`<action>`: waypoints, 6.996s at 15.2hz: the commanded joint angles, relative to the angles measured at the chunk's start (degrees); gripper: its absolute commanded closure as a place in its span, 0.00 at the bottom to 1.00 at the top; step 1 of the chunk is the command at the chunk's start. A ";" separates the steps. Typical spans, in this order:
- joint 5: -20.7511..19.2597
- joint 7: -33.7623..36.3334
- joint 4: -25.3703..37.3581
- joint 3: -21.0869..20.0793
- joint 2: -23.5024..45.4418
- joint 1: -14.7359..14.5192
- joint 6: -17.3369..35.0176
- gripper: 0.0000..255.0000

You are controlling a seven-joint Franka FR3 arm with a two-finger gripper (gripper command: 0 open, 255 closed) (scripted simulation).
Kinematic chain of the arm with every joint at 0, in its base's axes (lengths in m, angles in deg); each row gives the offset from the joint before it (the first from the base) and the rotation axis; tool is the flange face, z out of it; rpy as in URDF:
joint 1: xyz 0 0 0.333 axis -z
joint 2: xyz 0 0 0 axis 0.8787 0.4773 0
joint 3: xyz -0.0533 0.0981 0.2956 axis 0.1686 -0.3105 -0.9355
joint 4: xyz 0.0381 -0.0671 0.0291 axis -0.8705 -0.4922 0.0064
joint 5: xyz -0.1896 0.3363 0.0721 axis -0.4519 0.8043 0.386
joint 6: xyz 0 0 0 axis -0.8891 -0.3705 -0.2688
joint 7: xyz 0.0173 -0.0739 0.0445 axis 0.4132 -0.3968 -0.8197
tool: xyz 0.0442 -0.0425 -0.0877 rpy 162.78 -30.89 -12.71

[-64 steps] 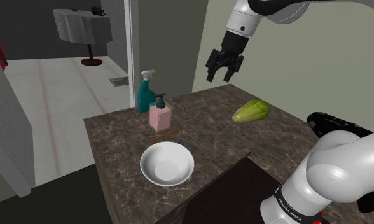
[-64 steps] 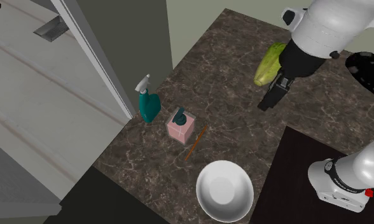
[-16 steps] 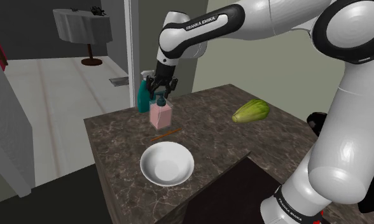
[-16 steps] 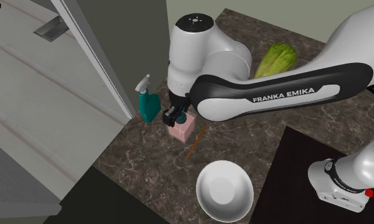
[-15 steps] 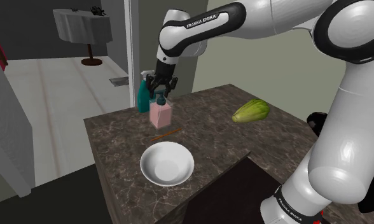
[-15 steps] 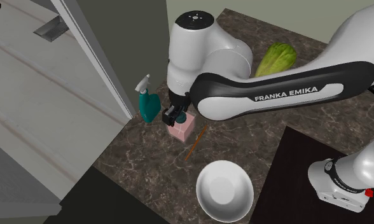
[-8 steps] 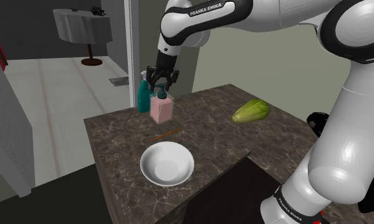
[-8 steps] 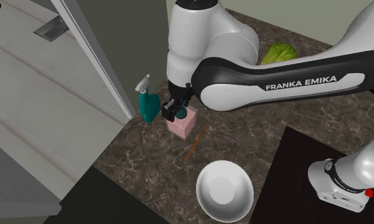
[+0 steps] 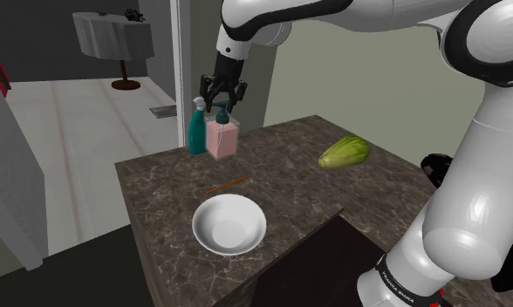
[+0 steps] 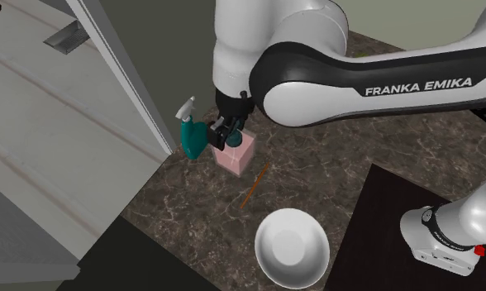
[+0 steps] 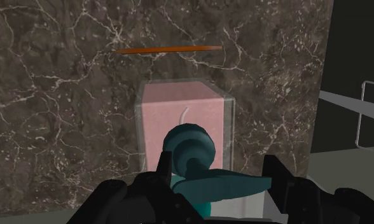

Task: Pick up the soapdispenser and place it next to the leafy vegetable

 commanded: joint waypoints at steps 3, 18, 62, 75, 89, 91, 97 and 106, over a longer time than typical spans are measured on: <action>-0.07 0.23 2.86 0.04 -0.26 0.06 -3.12 1.00; -0.52 1.52 15.64 0.02 0.66 -0.01 -14.93 1.00; 0.48 -37.85 1.09 21.76 -21.22 19.08 -27.63 1.00; 1.12 -57.56 10.52 33.96 -13.45 26.84 -32.36 1.00; 13.71 -79.55 40.35 43.72 11.28 45.24 -44.27 1.00; 12.65 -79.62 36.56 43.69 9.81 44.05 -41.81 1.00; 10.51 -79.79 27.28 43.73 6.60 41.40 -35.35 1.00; 8.82 -80.08 16.71 43.55 3.86 39.24 -27.10 1.00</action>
